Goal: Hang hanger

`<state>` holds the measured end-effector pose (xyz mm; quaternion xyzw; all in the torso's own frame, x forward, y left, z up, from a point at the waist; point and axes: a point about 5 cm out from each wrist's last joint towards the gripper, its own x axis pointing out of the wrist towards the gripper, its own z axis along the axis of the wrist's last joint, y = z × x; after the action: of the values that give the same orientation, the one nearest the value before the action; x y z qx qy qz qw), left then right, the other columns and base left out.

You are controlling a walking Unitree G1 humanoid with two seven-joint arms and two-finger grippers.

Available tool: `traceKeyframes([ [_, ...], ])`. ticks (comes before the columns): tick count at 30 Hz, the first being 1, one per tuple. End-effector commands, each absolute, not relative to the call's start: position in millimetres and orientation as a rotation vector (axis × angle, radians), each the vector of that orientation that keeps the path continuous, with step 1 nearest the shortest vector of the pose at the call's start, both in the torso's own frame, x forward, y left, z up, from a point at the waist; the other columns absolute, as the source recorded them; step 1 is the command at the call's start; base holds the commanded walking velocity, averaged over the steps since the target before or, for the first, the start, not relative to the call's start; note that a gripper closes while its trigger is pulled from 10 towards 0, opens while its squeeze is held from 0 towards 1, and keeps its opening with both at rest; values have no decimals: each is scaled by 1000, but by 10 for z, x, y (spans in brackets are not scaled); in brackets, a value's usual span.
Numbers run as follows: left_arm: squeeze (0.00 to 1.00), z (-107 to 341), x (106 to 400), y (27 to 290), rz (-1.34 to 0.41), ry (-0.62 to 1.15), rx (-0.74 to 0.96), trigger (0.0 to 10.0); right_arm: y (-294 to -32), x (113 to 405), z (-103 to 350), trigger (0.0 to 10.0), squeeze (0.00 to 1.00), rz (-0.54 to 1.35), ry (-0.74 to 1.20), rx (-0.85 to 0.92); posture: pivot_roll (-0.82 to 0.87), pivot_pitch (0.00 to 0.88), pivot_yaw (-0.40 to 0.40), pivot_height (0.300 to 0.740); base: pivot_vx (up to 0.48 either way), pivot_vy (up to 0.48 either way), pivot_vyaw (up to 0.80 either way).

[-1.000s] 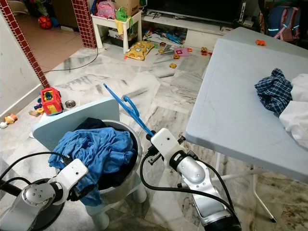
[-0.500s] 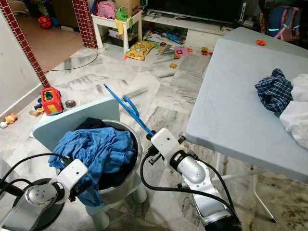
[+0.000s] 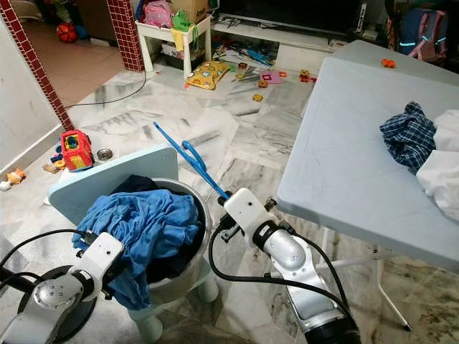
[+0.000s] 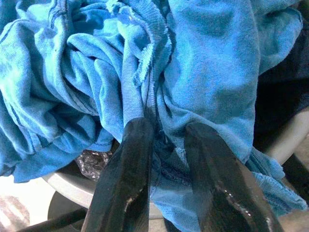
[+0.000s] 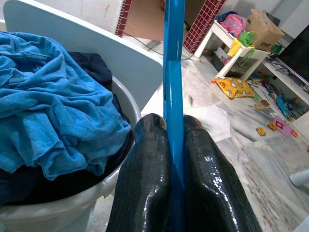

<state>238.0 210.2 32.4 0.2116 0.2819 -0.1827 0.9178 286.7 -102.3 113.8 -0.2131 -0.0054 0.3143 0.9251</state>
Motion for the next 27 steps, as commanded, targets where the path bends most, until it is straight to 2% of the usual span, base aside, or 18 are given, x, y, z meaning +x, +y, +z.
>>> traceKeyframes([
  [1,0,320,2354,2138,-342,586,415,0,-1033,2878,1164,10000,0,641,-24,-446,-106,102,-67,740,0,0,0],
  [8,0,380,2292,2326,-97,520,371,0,-1045,2866,1158,10000,0,640,-22,-449,-103,108,-68,740,0,0,0],
  [16,0,381,2195,2204,-126,487,319,0,-1009,2885,1168,10000,0,654,-29,-451,-92,108,-80,740,0,0,0],
  [17,0,397,2187,2190,-130,473,320,2118,-1005,2891,1175,10000,0,656,-32,-452,-91,108,-80,740,0,0,0],
  [18,0,412,2165,2165,-149,459,314,9569,-1005,2894,1179,10000,0,657,-34,-454,-91,108,-80,740,0,0,0],
  [19,0,427,2134,2146,-166,447,318,10000,-1007,2895,1181,10000,0,658,-35,-455,-89,109,-81,740,0,0,0],
  [20,0,427,2134,2146,-166,447,318,10000,-1007,2895,1181,10000,0,658,-35,-455,-89,109,-81,740,0,0,0],
  [21,333,445,2052,2136,-191,433,329,10000,-1013,2895,1181,10000,0,658,-35,-457,-89,109,-81,740,0,0,0],
  [22,1000,462,1980,2125,-215,413,331,10000,-1020,2891,1175,10000,0,659,-33,-458,-85,110,-81,740,0,0,0],
  [27,1000,563,1881,2082,-239,300,359,10000,-1002,2884,1159,10000,0,664,-30,-458,-75,110,-80,740,0,0,0],
])
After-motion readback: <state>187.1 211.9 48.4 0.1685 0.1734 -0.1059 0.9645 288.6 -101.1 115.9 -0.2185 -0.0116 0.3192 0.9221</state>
